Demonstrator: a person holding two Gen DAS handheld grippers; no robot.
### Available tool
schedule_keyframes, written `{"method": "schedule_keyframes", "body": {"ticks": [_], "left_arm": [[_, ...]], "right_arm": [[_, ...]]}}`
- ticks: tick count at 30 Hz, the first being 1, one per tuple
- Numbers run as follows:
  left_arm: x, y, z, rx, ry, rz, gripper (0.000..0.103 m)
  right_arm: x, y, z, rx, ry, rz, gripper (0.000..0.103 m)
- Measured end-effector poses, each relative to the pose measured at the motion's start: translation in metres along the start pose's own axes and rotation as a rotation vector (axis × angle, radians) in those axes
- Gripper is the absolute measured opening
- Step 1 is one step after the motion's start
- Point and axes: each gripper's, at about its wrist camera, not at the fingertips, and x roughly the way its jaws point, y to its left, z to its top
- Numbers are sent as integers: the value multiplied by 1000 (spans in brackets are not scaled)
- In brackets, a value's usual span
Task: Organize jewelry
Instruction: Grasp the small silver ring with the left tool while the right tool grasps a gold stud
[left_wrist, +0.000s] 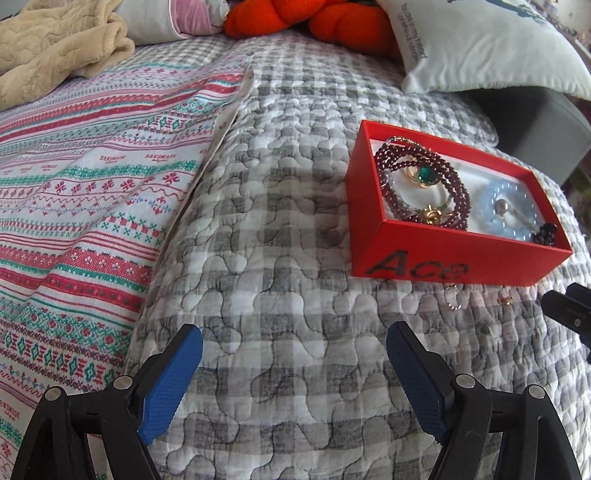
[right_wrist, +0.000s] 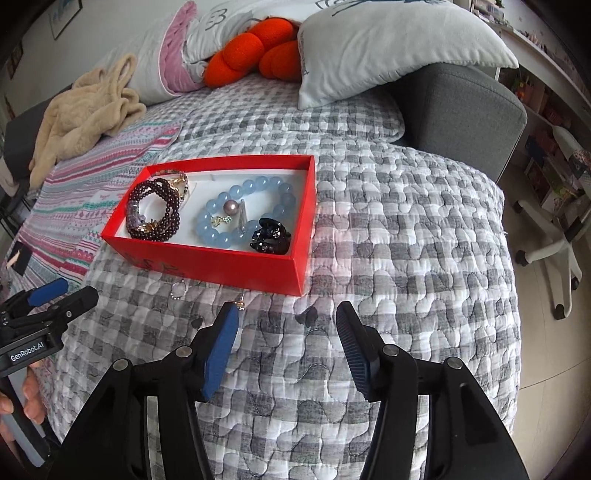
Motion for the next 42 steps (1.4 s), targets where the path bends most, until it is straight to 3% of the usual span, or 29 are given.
{"method": "schedule_keyframes", "body": {"ticks": [6,11,14,21,25,30,33,35,38,42], "left_arm": [[4,-1,-1,8,12,3,85],[5,-2,-1,26,13,-3,85],[6,-4,-1,41,14,-3,85],[3,-17,-3,86,-15,-45,85],[6,-31,-5,126,-29,-67,85],[9,-54,-4,168,-27,-156,82],[14,-68,-4,201,-21,-220,64],[21,-74,-3,203,0,-268,45],[34,-77,-1,184,18,-274,35],[36,-84,0,212,0,-247,29]], "right_arm": [[29,14,-9,25,52,10,58],[37,37,-13,-84,-1,-64,54],[41,46,-12,-136,-24,-83,41],[44,49,-5,-138,-13,-34,7],[40,43,-3,-111,-2,-10,7],[26,35,-3,-93,-19,-7,7],[18,27,-4,-73,-24,-5,7],[14,22,-5,-65,-29,-4,7],[8,14,-5,-46,-34,4,7],[3,4,-7,-29,-35,12,7]]}}
